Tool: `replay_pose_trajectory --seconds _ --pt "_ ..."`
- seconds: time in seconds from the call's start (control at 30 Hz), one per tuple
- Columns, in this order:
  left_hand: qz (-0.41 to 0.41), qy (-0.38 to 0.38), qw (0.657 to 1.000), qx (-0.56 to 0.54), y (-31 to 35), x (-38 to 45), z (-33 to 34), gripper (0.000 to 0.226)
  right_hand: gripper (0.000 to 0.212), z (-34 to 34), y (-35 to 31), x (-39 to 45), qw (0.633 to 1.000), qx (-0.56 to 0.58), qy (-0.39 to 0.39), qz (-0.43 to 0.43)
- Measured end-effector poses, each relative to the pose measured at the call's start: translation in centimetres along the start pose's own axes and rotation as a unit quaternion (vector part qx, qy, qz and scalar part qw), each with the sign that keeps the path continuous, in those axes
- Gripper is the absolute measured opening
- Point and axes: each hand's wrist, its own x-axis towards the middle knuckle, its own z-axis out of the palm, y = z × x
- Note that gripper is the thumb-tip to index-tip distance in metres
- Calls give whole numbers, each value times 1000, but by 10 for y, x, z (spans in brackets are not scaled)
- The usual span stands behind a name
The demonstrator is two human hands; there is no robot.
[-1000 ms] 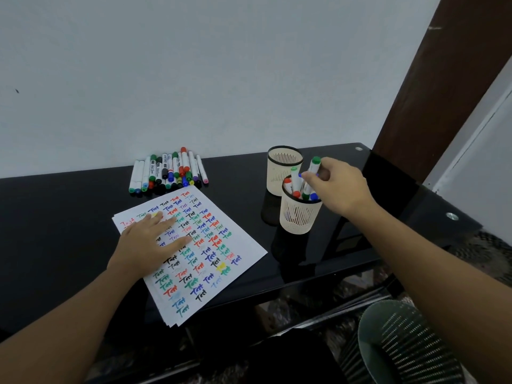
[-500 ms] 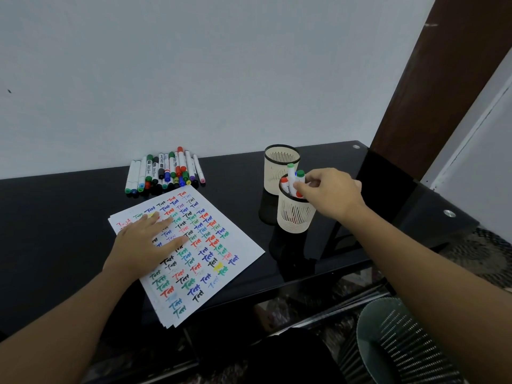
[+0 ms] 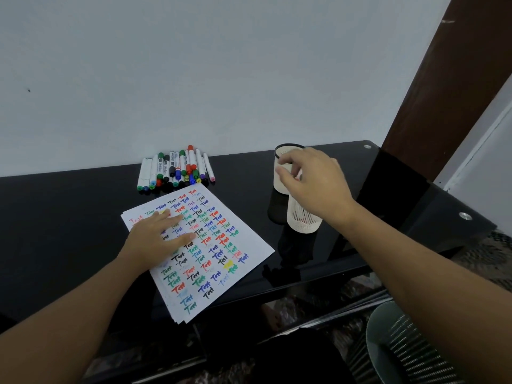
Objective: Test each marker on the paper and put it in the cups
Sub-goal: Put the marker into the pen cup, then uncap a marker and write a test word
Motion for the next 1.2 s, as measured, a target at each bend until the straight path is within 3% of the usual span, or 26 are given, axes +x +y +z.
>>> replay_pose_trajectory --seconds 0.1,0.23,0.33,0.47,0.8,1.2 --pt "-10 -33 999 -33 0 3 -11 82 19 18 -25 6 995 62 -10 -76" --pt "-7 0 1000 -17 -10 7 -20 76 30 54 -55 12 978 94 -120 -140" --pt "-24 15 999 46 -26 12 -22 84 44 91 -64 16 968 89 -207 -109" --pt "-23 32 999 34 -41 10 -17 88 44 146 -53 26 960 87 -263 -29" --pt "-6 81 997 15 -52 12 -6 77 49 229 -36 86 962 33 -269 17" --pt "-6 93 996 15 -56 15 -4 71 37 242 -27 100 972 -21 -234 -19"
